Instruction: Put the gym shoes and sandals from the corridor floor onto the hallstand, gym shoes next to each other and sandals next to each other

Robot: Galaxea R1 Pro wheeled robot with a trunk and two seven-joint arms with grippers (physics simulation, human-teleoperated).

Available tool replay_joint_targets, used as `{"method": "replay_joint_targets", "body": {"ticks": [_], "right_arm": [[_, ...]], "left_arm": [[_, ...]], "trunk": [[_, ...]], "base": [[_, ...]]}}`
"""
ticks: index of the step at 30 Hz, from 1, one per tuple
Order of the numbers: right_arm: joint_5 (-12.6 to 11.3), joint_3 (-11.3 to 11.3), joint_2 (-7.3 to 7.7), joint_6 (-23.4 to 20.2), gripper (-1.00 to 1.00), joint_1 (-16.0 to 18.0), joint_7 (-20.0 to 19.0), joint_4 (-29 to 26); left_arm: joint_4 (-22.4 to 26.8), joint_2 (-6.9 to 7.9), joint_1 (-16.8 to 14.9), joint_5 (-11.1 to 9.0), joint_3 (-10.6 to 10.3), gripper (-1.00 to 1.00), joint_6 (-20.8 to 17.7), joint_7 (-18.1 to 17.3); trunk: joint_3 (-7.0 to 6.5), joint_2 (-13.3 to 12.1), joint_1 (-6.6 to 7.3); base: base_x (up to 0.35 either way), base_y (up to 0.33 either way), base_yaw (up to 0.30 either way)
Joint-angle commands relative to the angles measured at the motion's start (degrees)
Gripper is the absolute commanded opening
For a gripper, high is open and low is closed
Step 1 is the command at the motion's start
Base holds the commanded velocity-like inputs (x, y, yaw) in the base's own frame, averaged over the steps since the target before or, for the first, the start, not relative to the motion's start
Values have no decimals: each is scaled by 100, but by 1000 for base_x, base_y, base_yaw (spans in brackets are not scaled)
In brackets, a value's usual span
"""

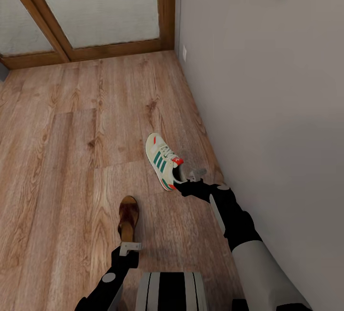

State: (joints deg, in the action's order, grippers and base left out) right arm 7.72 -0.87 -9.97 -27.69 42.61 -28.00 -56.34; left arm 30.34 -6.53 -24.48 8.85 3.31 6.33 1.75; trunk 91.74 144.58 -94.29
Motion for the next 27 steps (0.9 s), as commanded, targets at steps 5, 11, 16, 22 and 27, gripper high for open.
{"method": "replay_joint_targets", "body": {"ticks": [5, 11, 16, 22, 27], "right_arm": [[60, 8, -3, -17, -100, 2, -39, -8], [58, 8, -3, -17, -100, 2, -39, -8], [58, 8, -3, -17, -100, 2, -39, -3], [58, 8, -3, -17, -100, 2, -39, 0], [55, 8, -3, -17, -100, 2, -39, 1]], "left_arm": [[-2, -6, 4, 87, 38, -100, 41, 34], [6, 5, 32, 90, 31, -100, 60, 45], [218, 19, 70, 91, 19, -100, 56, 47], [444, 20, 82, 91, 13, -100, 27, 40], [501, 20, 84, 91, 12, -100, 5, 29]], "trunk": [[3, 1, 1], [3, 1, 1], [3, 1, 1], [3, 1, 1], [-86, -4, 11]], "base": [[0, 0, 0], [0, 0, 0], [0, 0, 0], [0, 0, 0], [0, 0, 0]]}}
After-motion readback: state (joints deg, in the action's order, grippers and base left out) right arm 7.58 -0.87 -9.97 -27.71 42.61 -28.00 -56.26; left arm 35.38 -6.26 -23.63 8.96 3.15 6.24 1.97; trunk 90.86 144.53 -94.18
